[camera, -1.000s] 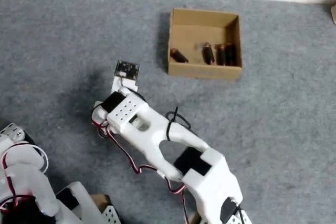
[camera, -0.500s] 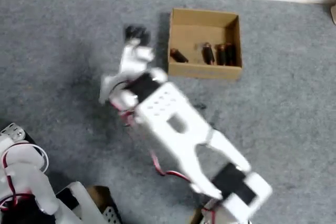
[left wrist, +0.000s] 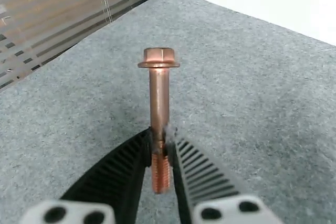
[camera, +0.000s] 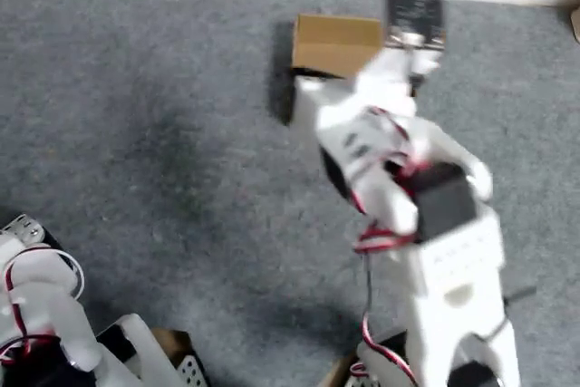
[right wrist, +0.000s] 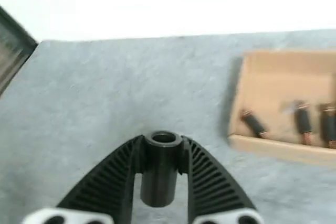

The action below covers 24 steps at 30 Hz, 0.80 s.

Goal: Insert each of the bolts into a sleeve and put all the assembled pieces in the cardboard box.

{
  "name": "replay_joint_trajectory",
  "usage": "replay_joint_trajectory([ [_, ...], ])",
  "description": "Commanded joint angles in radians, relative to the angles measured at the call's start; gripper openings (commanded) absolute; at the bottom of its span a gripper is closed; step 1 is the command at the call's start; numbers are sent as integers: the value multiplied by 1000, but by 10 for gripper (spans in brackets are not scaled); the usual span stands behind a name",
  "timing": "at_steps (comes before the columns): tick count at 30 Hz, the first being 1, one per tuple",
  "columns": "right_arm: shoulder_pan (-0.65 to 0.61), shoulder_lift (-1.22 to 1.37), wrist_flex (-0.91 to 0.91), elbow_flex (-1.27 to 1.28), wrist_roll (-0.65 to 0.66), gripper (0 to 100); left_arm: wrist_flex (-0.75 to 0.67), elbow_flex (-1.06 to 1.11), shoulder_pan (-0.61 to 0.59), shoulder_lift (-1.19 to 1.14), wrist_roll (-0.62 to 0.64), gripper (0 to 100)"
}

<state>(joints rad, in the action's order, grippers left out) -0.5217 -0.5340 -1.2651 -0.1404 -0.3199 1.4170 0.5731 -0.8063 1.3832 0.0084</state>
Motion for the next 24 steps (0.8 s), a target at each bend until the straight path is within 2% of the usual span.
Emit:
replay_joint_trajectory([
  [1, 76, -133, -68, 50, 72, 5, -17, -21, 44, 1, 0, 6],
  [3, 96, -200, -71, 99, 72, 5, -29, -22, 139, -1, 9, 6],
  [7, 96, -404, -67, 208, 72, 5, -26, -27, 364, -1, 118, 6],
  [10, 97, -564, -64, 291, 72, 5, -34, -45, 481, -1, 167, 6],
  [12, 99, -654, -62, 363, 77, 5, -34, -87, 549, -1, 175, 6],
  [18, 99, -912, -5, 642, 215, 5, -34, -254, 776, -1, 176, 6],
  [24, 97, -1259, 113, 954, 273, 5, -34, -262, 1006, -7, 176, 6],
])
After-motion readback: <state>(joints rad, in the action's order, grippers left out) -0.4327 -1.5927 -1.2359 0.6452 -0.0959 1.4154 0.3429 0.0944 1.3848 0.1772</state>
